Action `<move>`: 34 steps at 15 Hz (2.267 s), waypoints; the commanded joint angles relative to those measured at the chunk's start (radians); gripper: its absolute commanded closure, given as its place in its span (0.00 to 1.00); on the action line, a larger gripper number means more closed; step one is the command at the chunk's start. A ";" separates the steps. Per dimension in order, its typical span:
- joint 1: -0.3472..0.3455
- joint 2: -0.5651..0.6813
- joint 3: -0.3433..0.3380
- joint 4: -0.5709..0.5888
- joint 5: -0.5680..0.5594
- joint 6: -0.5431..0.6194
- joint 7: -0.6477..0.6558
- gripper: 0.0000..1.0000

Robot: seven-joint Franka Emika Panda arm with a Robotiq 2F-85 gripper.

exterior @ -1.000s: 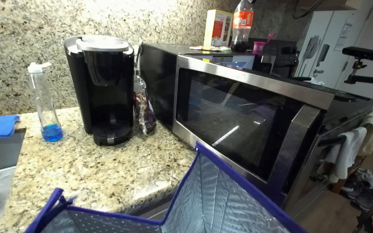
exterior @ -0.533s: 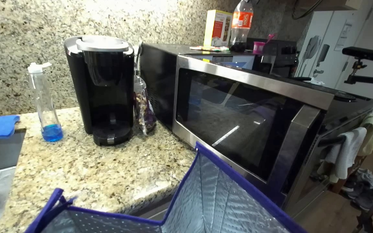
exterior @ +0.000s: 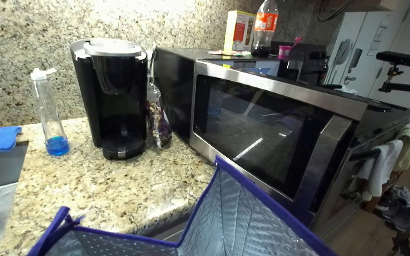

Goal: Remove the bottle of coca-cola from the microwave and put it on the shelf

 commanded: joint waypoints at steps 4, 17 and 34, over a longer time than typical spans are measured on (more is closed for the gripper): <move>-0.010 0.050 0.003 0.032 0.012 0.091 -0.140 0.00; -0.009 0.067 -0.003 0.074 0.014 0.088 -0.180 0.90; 0.019 0.030 -0.016 0.100 -0.109 -0.042 -0.136 0.36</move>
